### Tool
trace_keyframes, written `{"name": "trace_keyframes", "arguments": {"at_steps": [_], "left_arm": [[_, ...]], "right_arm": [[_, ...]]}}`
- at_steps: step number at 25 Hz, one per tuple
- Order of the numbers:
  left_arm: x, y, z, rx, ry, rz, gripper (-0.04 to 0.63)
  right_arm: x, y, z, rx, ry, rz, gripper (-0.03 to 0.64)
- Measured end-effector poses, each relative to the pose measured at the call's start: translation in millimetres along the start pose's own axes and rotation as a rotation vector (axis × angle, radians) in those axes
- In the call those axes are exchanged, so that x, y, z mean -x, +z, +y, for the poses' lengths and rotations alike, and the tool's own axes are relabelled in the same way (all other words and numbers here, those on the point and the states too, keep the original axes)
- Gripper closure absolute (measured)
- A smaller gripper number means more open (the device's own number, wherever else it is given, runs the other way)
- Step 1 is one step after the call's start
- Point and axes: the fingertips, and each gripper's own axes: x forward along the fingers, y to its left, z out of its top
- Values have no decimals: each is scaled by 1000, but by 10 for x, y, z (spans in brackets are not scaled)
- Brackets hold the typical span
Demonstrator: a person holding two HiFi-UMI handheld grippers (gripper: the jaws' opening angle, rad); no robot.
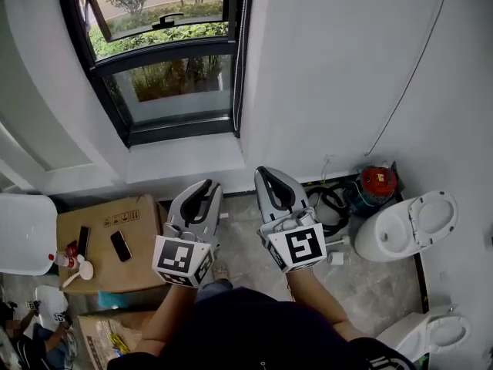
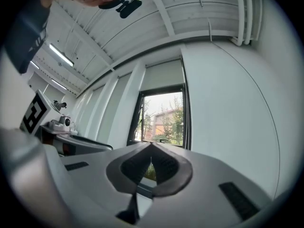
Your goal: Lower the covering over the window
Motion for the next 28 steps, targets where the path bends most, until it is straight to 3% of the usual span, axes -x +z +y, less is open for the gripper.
{"name": "trace_keyframes", "arguments": {"at_steps": [7,16,28], "left_arm": [[-551,-48,638,19,-90,-7,543],[-947,-324,1061,124,-147,20,543],[-1700,-239,1540,97,-176,-19,543]], "right_arm": [[-745,-270,-227,-10,-92,33,604],[-1099,-664,-380,-13,-159,153,604],[-2034,-689,-810,34,-134,75,604]]}}
